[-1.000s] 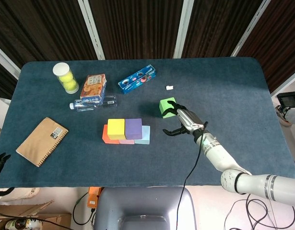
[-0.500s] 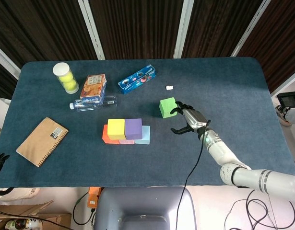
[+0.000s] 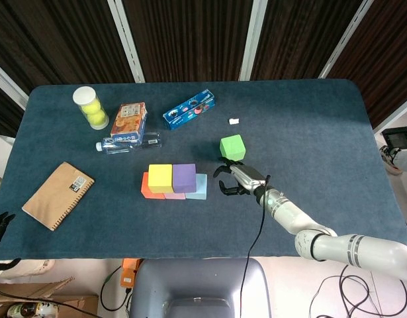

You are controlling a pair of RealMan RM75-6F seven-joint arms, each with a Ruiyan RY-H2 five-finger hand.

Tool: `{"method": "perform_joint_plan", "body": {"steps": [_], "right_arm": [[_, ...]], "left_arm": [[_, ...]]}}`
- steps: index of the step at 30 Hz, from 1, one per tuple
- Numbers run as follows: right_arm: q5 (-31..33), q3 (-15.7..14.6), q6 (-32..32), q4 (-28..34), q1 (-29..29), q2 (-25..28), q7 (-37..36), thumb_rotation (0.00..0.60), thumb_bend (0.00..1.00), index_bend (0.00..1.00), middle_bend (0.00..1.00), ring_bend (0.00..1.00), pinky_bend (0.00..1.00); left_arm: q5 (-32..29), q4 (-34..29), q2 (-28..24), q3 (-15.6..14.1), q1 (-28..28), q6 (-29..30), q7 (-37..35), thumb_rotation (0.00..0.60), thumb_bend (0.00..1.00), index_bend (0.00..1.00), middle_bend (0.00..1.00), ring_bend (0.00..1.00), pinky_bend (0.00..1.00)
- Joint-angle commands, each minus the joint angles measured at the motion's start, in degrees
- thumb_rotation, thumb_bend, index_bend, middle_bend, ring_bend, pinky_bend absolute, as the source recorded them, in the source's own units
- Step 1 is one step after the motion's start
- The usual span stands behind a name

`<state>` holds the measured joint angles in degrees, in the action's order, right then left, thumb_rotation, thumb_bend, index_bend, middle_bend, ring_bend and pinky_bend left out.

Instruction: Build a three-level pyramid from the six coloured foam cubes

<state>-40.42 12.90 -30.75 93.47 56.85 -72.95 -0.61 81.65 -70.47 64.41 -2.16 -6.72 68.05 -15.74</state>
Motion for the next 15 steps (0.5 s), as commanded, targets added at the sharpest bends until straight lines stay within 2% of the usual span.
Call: {"method": "perform_joint_plan", "body": {"steps": [1,15], "right_arm": [[1.08,-0.23,0.98,0.29,0.85,-0.55,-0.83,0.281,0.59,0.3,0.0,0.0,0.0],[3.3,-0.92,0.8,-0.49,3.75,-3.31,-2.4,0.269,0.59,0.24,0.0,0.0,0.0]], "left_arm": [[0.07,0.1,-0.08,-0.05,0.21,0.3,-0.25,0.6,0.17,0.08,0.02,0.0,0.1],[0.43,0.97,-0.15,-0.25,0.75,0.86,-1.66,0.6,0.17,0.07,0.02,0.0,0.1]]}}
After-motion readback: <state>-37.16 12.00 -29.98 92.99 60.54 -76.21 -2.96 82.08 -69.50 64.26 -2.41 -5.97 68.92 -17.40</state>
